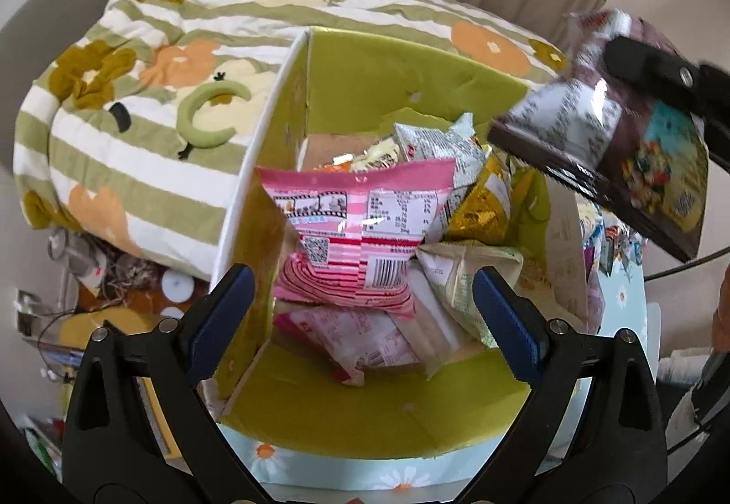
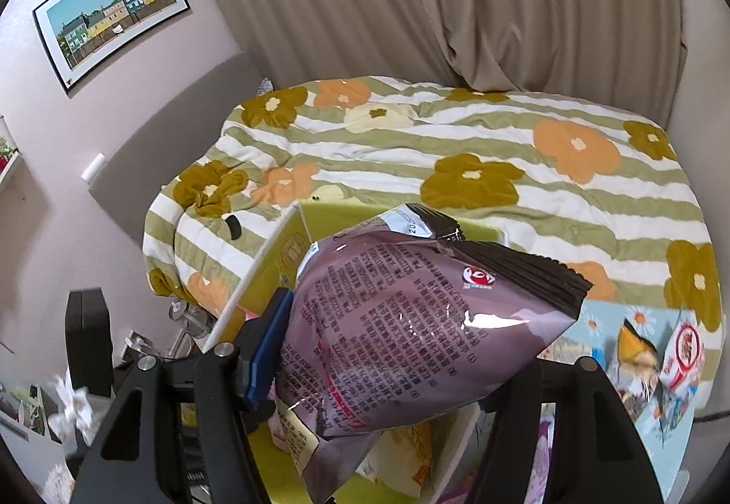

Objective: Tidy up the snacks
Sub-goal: 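Lower the purple-brown bag into the box and open the right tool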

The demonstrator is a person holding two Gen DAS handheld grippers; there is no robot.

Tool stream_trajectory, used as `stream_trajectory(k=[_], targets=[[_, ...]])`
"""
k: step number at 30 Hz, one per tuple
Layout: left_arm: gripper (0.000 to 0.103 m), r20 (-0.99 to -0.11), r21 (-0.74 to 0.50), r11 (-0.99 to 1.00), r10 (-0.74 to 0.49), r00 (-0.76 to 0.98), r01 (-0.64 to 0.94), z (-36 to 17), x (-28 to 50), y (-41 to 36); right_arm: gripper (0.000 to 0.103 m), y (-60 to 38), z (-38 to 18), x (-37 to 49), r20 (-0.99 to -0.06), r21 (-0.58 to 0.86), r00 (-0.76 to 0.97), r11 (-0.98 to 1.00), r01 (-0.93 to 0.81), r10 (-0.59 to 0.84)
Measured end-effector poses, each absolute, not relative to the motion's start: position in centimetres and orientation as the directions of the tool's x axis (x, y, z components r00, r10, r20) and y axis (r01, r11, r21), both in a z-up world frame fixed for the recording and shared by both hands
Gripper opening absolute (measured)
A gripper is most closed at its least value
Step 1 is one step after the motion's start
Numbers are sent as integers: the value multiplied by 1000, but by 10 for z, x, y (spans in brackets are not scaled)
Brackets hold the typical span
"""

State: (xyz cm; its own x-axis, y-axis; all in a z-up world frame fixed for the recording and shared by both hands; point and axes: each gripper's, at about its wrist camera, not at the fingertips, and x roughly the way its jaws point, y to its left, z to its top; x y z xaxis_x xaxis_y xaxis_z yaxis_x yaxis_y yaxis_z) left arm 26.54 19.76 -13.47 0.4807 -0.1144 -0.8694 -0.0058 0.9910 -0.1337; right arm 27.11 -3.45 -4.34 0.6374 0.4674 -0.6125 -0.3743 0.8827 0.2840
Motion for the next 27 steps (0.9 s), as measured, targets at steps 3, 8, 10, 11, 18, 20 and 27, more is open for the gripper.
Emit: stream_trajectory(k=[3,8,10,11,18,20,27], targets=[[96,-868,-118,993,-99,487,-9,-132,268,197,61,-27,-40,285,-609,303,621,869,-392,492],[96,-871,-99,995,-71,486,-31,-133,272,202,63,-6,-47,310,-628,321,579,851,-416,520],[96,-874,-105,994,-73,480,-40,-135,274,204,63,1,-51,319,-634,334,564,846,-417,528],[96,-875,-105,993,-71,478,-45,-137,274,206,66,5,-55,323,-635,349,553,839,-417,539],[96,-882,-99,994,-64,466,-52,-145,273,209,101,12,-68,322,-622,346,564,836,-425,544],[96,-883,-106,993,-70,464,-51,-146,272,209,101,10,-68,318,-613,330,575,837,-436,541],[96,-879,-117,993,-88,469,-33,-143,265,207,101,3,-67,306,-621,326,573,841,-431,535]])
